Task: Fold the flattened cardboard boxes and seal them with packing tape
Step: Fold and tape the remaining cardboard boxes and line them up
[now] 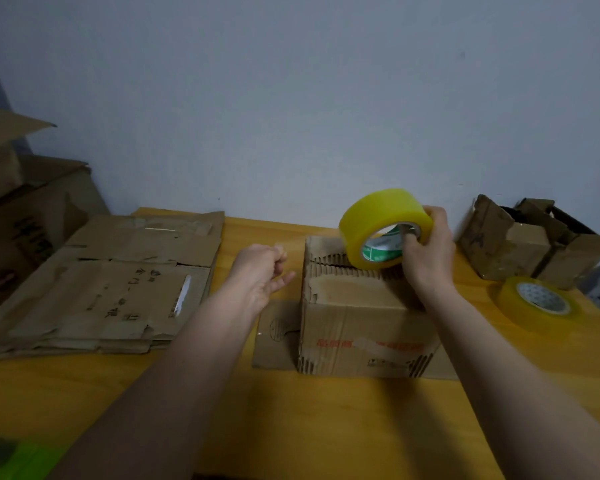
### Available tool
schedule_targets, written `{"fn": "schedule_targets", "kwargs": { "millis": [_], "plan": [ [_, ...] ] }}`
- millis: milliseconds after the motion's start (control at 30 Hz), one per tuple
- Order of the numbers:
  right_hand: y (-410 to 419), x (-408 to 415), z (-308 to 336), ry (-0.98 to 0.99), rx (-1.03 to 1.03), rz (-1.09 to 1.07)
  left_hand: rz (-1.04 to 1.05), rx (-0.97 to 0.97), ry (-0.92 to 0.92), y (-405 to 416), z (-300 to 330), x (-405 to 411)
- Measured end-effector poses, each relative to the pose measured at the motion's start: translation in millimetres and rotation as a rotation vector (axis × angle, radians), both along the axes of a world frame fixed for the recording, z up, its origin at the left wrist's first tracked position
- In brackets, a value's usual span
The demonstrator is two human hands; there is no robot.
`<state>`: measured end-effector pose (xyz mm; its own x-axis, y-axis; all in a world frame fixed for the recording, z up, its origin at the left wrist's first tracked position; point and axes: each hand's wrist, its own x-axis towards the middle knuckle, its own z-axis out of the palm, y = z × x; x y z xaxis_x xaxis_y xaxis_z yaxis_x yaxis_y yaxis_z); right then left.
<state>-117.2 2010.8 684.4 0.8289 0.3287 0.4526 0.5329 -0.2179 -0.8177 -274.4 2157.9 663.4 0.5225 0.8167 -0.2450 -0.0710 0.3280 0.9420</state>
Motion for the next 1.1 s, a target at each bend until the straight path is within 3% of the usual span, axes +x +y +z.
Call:
{"fn": "schedule_targets", "kwargs": {
  "millis": [267,467,700,800,900,933,1000,1100],
  "plan": [
    [3,2,-5,0.031,-0.032,0.016,0.03,-0.124,0.104,-2,-29,18],
    [4,3,-5,0.021,-0.06,0.03,0.021,0.02,0.24,-20,-44,39],
    [4,5,-6,0.027,-0.038,0.049,-0.042,0.034,0.487,-10,-63,37],
    [4,5,-7,0.035,-0.034,0.066,0.024,0.24,0.379,-13,-48,27],
    [4,5,-7,0.038,-0.017,0.08,-0.227,0.534,0.109,-32,-24,17],
    [4,5,-7,0.039,-0.01,0.088,-0.372,0.621,0.15,-40,-17,15],
    [3,5,-7,0.051,-0.002,0.111,-0.561,0.785,0.399,-43,-13,15],
    [5,6,-7,0.109,-0.001,0.163,-0.604,0.994,0.72,-39,-10,17]
  ]
}}
